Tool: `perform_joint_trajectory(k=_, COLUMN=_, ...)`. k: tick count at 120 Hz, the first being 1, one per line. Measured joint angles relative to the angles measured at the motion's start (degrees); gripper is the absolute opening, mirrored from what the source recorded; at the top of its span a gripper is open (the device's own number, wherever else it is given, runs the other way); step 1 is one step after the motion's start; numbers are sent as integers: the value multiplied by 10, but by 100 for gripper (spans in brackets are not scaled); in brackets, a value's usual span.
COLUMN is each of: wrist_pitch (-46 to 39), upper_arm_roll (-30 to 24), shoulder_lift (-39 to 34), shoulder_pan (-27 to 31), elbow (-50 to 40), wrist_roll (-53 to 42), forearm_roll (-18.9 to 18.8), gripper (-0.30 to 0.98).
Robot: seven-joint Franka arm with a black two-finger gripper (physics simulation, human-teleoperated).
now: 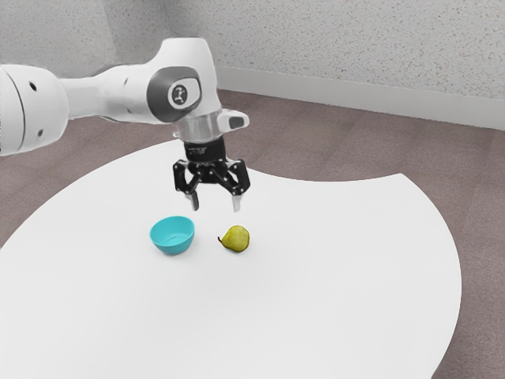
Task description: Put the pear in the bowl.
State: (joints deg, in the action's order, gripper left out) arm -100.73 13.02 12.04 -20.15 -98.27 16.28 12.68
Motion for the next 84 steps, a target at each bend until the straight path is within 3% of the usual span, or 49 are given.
perform_joint_trajectory(k=49, wrist_pitch=-69, upper_arm_roll=4, shoulder_lift=75, shoulder_pan=-1, elbow=-13, wrist_roll=147, forearm_roll=70, gripper=69)
perform_joint_trajectory(k=63, wrist_pitch=-50, upper_arm_roll=32, shoulder_lift=61, shoulder_pan=0, elbow=3, wrist_roll=83, forearm_roll=27, gripper=69)
perform_joint_trajectory(k=84, wrist_pitch=-2, upper_arm_roll=20, shoulder_lift=59, shoulder_pan=-1, elbow=0, wrist_roll=-55, forearm_roll=-36, gripper=69)
